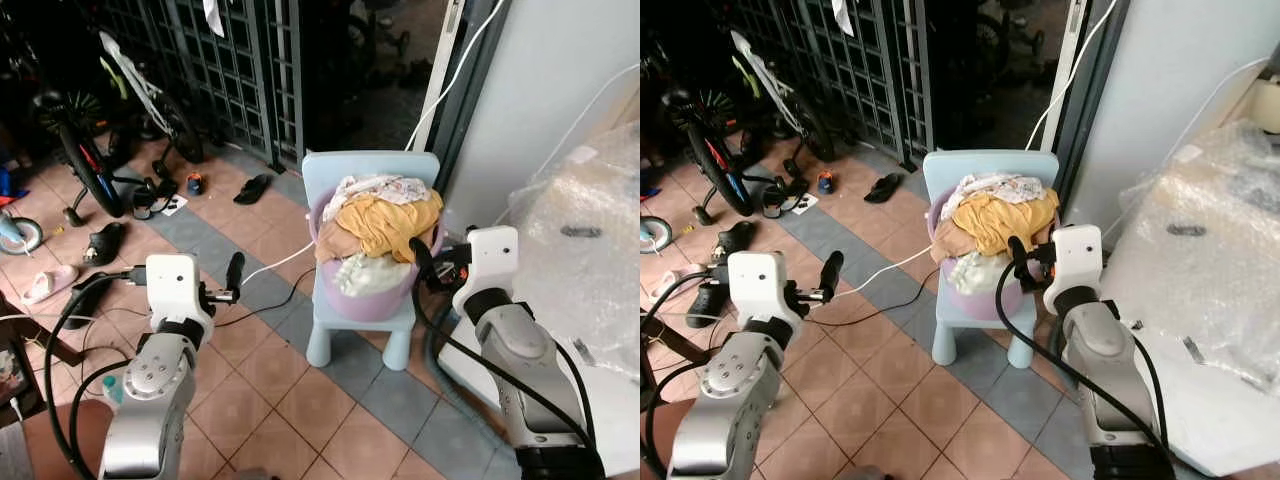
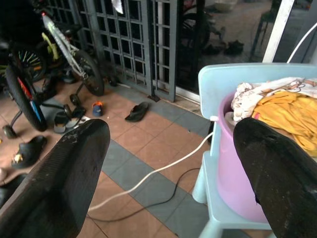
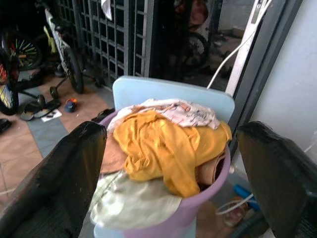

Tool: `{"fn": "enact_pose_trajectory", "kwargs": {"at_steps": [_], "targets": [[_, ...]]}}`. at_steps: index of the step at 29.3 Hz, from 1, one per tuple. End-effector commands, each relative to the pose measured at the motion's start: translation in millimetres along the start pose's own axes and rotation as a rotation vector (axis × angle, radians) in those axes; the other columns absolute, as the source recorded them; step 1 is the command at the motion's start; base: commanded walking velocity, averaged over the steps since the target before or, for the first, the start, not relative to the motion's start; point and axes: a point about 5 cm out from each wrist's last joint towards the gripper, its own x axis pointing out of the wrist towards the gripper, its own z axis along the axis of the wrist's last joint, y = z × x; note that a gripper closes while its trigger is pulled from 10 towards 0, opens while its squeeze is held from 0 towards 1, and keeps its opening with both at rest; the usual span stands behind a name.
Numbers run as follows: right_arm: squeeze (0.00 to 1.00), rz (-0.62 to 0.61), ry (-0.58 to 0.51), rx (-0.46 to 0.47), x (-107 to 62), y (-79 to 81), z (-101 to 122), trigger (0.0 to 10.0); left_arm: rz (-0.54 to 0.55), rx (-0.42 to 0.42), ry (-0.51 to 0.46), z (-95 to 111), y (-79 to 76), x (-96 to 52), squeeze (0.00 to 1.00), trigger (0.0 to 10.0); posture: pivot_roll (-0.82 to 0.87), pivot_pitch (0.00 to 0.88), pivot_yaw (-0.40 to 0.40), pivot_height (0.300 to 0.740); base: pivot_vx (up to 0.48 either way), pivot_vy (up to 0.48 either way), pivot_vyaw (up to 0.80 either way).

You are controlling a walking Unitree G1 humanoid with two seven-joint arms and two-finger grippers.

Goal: Clothes washing

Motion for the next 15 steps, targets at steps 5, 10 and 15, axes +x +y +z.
{"fn": "enact_pose_trajectory", "kwargs": {"at_steps": [5, 10, 15], "targets": [[0.00, 0.000, -0.016, -0.036, 0.6, -1.7, 3.0, 10.0, -0.019, -0.015, -0.010, 2.2, -4.6, 1.7, 0.00, 10.0, -0.05, 0.000, 0.024, 0.740, 0.465, 0.000, 0.33], [0.00, 0.005, -0.015, -0.037, 0.6, -1.6, 2.7, 10.0, -0.019, -0.019, -0.007, 1.5, -4.8, 1.4, 0.00, 10.0, -0.05, 0.000, 0.024, 0.740, 0.461, 0.000, 0.00], [0.00, 0.015, -0.008, -0.046, 1.1, 0.1, 1.1, 10.0, -0.017, -0.022, -0.001, 0.5, -4.7, 1.8, 0.00, 10.0, -0.05, 0.000, 0.024, 0.740, 0.446, 0.000, 0.00]]}}
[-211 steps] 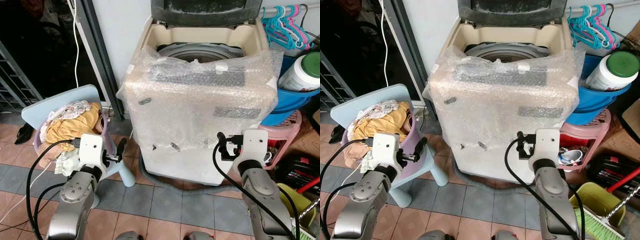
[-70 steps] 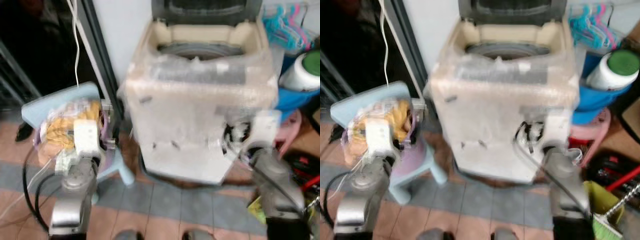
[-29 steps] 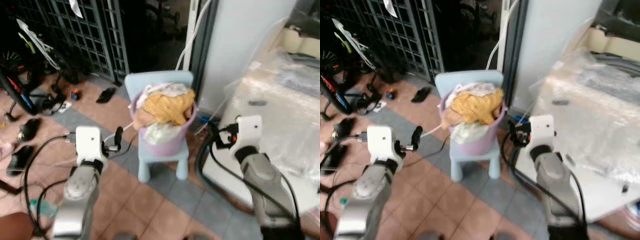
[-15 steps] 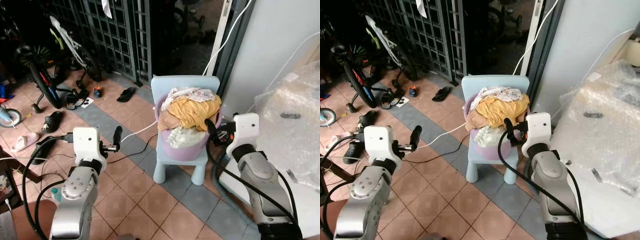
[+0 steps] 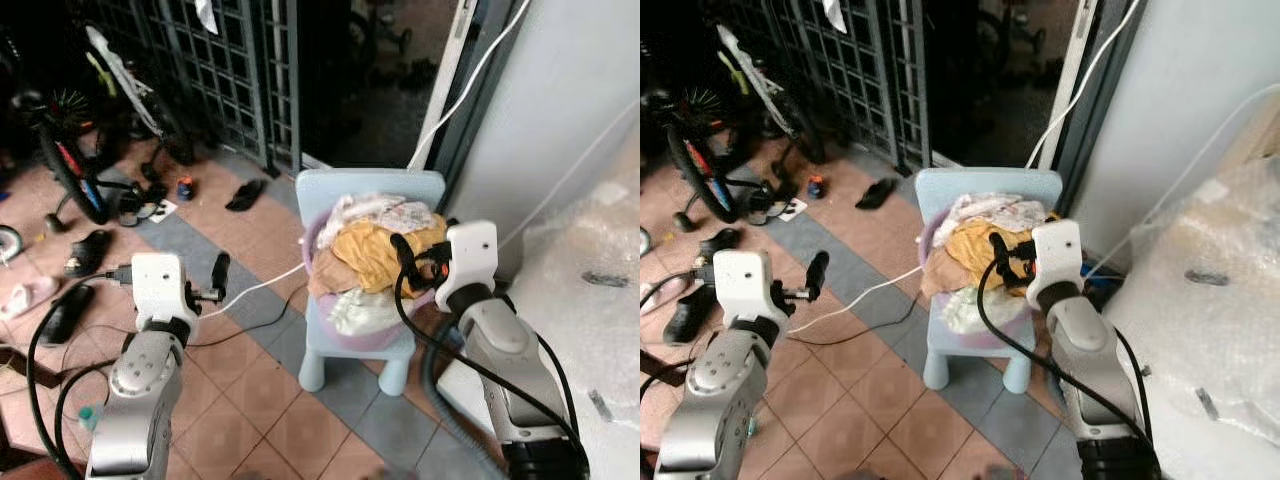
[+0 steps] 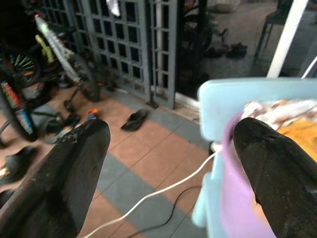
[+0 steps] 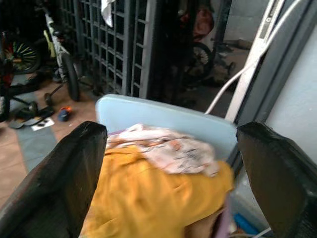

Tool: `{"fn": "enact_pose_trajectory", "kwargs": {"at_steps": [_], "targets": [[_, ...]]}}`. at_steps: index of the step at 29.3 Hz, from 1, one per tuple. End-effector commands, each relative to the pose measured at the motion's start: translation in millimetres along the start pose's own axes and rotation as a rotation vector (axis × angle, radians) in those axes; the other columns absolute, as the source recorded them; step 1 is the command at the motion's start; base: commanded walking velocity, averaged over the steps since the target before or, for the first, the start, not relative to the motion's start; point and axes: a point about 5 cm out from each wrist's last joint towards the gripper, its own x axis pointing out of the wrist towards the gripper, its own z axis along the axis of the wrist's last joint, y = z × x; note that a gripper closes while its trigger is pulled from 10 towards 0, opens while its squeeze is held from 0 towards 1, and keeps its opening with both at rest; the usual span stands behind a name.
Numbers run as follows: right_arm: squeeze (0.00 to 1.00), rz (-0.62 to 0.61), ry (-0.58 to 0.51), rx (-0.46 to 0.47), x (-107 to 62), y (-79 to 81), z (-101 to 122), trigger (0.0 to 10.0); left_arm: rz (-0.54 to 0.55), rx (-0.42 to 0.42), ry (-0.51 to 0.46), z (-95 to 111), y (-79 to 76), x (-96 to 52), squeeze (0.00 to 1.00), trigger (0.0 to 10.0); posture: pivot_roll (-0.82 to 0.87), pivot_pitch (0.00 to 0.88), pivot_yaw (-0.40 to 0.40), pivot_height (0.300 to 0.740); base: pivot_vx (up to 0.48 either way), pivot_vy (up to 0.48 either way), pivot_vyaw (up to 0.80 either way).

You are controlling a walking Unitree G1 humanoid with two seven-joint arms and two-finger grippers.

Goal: Clothes washing

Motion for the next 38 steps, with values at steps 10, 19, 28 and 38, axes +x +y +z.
{"fn": "enact_pose_trajectory", "kwargs": {"at_steps": [10, 19, 28, 38], "targets": [[0.00, -0.011, 0.063, -0.051, 3.7, -2.4, -8.3, 10.0, -0.018, 0.006, 0.007, 1.3, -4.0, 1.6, 0.00, 10.0, -0.05, 0.000, 0.026, 0.740, 0.387, 0.000, 0.00], [0.00, -0.019, 0.315, -0.047, 4.3, -11.9, -42.2, 10.0, -0.016, 0.001, 0.041, -2.8, -8.2, -6.1, 0.00, 10.0, -0.02, 0.000, 0.005, 0.740, 0.000, 0.000, 0.00], [0.00, 0.009, 0.410, -0.041, 23.6, -16.9, -46.8, 10.0, -0.002, -0.007, 0.047, -6.0, -11.4, -13.3, 0.00, 10.0, 0.00, 0.000, -0.035, 0.740, 0.000, 0.000, 0.00], [0.00, -0.031, 0.501, 0.039, 44.5, -12.6, -53.8, 10.0, -0.011, -0.003, 0.050, -4.6, -16.4, -22.5, 0.00, 10.0, 0.05, 0.020, -0.040, 0.740, 0.000, 0.000, 0.00]]}}
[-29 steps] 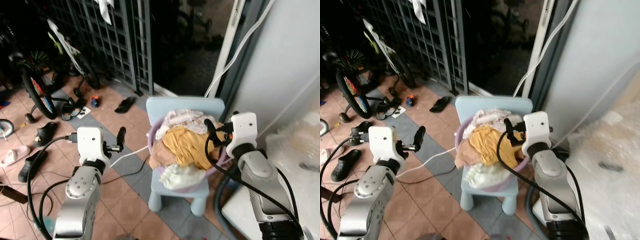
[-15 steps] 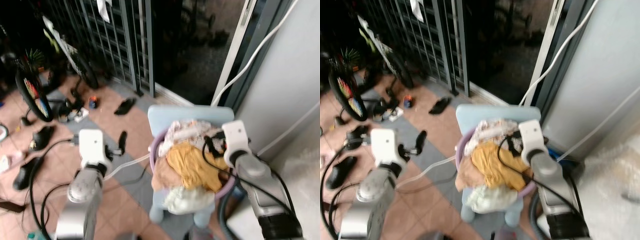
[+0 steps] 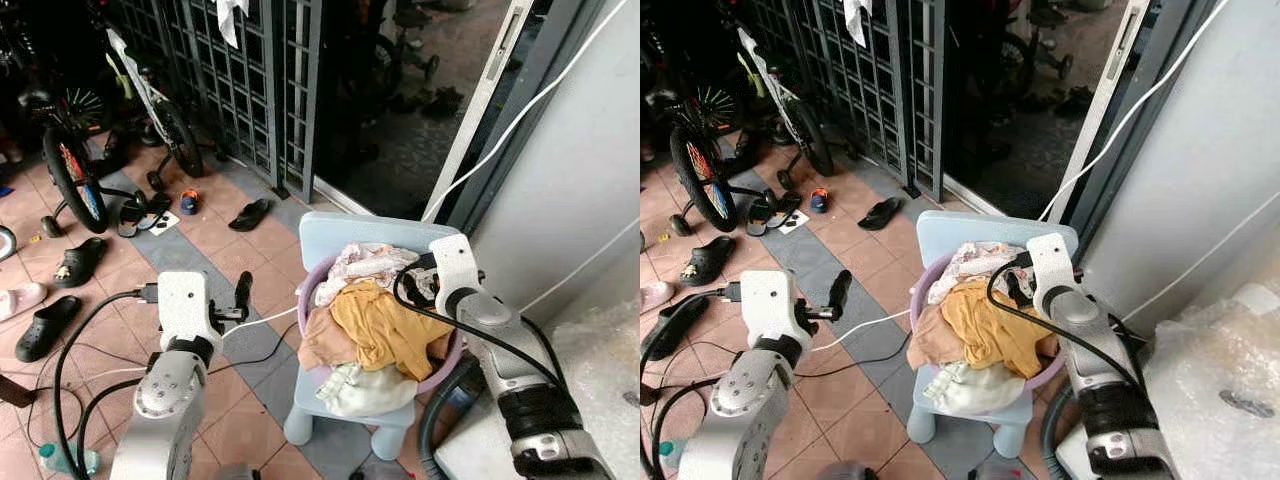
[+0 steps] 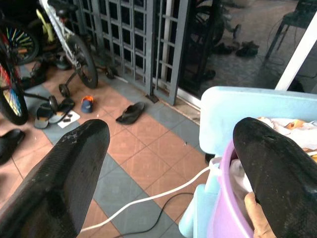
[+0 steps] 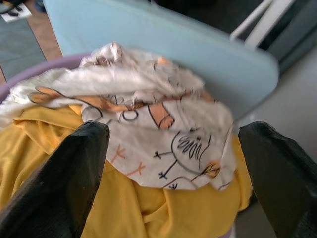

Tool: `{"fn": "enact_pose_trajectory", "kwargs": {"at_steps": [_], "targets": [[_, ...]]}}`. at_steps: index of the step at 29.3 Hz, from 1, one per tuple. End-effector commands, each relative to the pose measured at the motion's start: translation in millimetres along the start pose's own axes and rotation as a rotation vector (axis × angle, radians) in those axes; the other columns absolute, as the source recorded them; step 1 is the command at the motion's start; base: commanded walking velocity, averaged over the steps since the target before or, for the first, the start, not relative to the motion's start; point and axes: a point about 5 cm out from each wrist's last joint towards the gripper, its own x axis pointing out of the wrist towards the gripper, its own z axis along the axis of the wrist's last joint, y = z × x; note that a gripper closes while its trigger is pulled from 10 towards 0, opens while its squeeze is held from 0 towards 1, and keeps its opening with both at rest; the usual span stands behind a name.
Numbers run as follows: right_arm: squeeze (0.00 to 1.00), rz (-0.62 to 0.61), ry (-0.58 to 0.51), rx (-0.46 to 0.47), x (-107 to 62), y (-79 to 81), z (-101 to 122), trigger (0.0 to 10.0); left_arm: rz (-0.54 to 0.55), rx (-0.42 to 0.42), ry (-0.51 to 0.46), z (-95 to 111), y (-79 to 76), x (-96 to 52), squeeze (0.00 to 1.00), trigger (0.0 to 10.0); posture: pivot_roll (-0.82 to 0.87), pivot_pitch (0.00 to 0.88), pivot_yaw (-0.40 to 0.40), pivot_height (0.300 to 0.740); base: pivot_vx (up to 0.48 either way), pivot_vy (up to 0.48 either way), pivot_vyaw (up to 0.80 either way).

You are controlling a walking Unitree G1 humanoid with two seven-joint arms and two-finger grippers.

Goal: Clothes washing

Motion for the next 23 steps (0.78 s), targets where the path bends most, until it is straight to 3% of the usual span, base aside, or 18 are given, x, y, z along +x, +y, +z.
{"fn": "enact_pose_trajectory", "kwargs": {"at_steps": [1, 5, 10, 12, 13, 14, 16, 23], "targets": [[0.00, -0.008, -0.015, 0.025, 3.3, -2.1, 10.8, 10.0, -0.008, 0.014, 0.004, 1.2, -0.2, -3.7, 0.00, 10.0, 0.05, 0.023, -0.040, 0.740, 0.000, 0.000, 0.00], [0.00, 0.017, -0.019, -0.001, 10.2, 4.5, 16.5, 10.0, -0.017, 0.015, 0.016, -0.8, -0.7, -9.2, 0.00, 10.0, 0.05, 0.040, -0.041, 0.740, 0.000, 0.000, 0.00], [0.00, 0.018, 0.020, -0.027, 19.3, 12.4, 8.1, 10.0, -0.012, 0.004, 0.041, -1.3, -5.0, -15.7, 0.00, 10.0, 0.06, 0.096, -0.054, 0.740, 0.000, 0.000, 0.00], [0.00, 0.010, 0.042, -0.029, 20.7, 13.5, 4.0, 6.7, -0.004, -0.020, 0.055, -1.1, -5.9, -18.3, 0.00, 10.0, 0.07, 0.113, -0.056, 0.740, 0.000, 0.000, 0.00], [0.00, 0.004, 0.059, -0.031, 21.6, 14.3, 0.1, 6.7, -0.002, -0.034, 0.060, -0.6, -6.4, -20.9, 0.00, 10.0, 0.07, 0.122, -0.058, 0.740, 0.000, 0.000, 0.00], [0.00, -0.002, 0.079, -0.037, 22.4, 15.8, -4.3, 0.0, -0.004, -0.028, 0.059, 0.4, -6.0, -22.9, 0.00, 10.0, 0.08, 0.136, -0.062, 0.740, 0.000, 0.000, 0.00], [0.00, -0.015, 0.130, -0.058, 23.6, 19.3, -15.5, 0.0, 0.003, -0.020, 0.063, 1.1, -3.4, -26.6, 0.00, 10.0, 0.08, 0.144, -0.064, 0.740, 0.000, 0.000, 0.00], [0.00, -0.035, 0.147, -0.060, 23.9, 19.4, -23.0, 0.0, 0.014, -0.019, 0.074, 2.9, -2.8, -30.7, 0.00, 10.0, 0.08, 0.167, -0.072, 0.740, 0.000, 0.000, 0.00]]}}
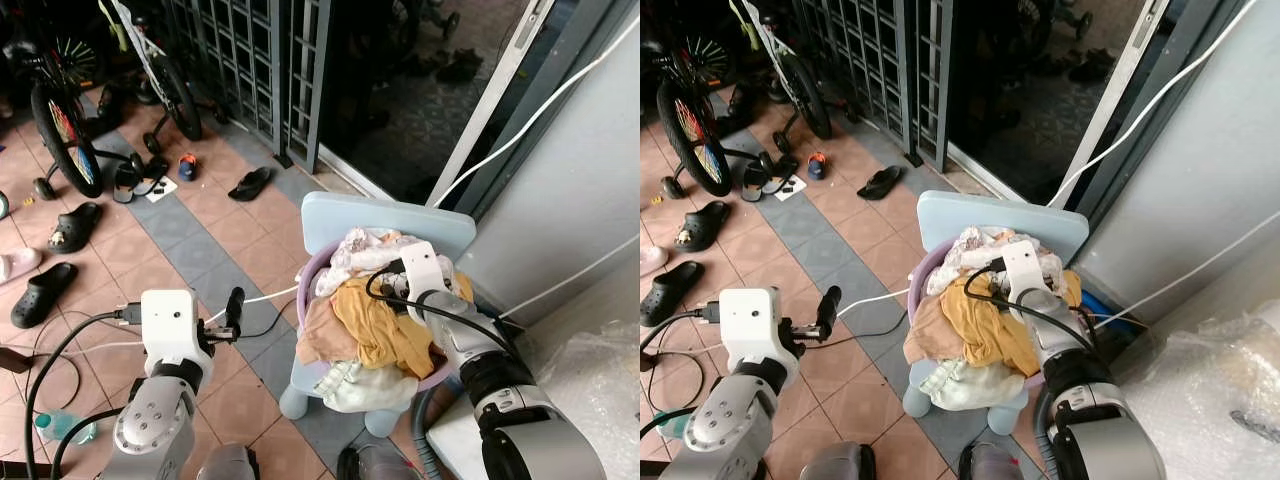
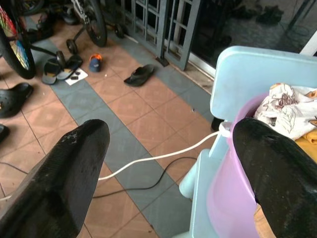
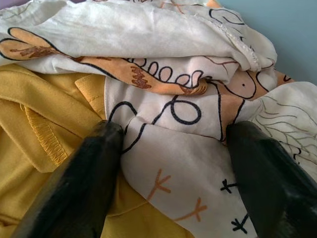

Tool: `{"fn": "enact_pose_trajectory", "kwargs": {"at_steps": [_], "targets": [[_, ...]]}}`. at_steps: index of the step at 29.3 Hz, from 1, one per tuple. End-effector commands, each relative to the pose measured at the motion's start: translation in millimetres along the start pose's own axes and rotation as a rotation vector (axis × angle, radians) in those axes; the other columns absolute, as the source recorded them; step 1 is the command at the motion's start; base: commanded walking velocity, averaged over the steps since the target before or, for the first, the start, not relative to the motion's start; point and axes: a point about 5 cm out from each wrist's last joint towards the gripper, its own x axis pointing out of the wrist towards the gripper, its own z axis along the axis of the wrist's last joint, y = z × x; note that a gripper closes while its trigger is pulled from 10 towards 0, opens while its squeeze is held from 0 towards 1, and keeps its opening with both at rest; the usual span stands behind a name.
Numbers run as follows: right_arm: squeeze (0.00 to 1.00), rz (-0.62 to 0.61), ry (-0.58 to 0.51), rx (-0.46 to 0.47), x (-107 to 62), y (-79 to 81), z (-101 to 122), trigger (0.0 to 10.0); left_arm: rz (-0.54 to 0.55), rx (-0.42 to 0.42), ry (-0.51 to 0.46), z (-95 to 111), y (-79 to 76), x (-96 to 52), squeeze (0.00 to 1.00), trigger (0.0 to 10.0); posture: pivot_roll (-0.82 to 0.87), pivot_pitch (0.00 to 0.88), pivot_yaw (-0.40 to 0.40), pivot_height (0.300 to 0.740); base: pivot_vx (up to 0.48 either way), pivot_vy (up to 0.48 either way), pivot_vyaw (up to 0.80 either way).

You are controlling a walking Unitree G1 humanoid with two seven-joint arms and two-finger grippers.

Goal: Clothes washing

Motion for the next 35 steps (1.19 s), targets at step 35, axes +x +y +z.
{"fn": "enact_pose_trajectory", "kwargs": {"at_steps": [35], "targets": [[0.00, -0.021, -0.272, 0.258, -14.1, -13.3, 41.2, 0.0, 0.086, 0.007, -0.083, 19.7, 8.5, 20.6, 0.00, 10.0, 0.04, 0.090, -0.060, 0.740, 0.000, 0.000, 0.00]]}}
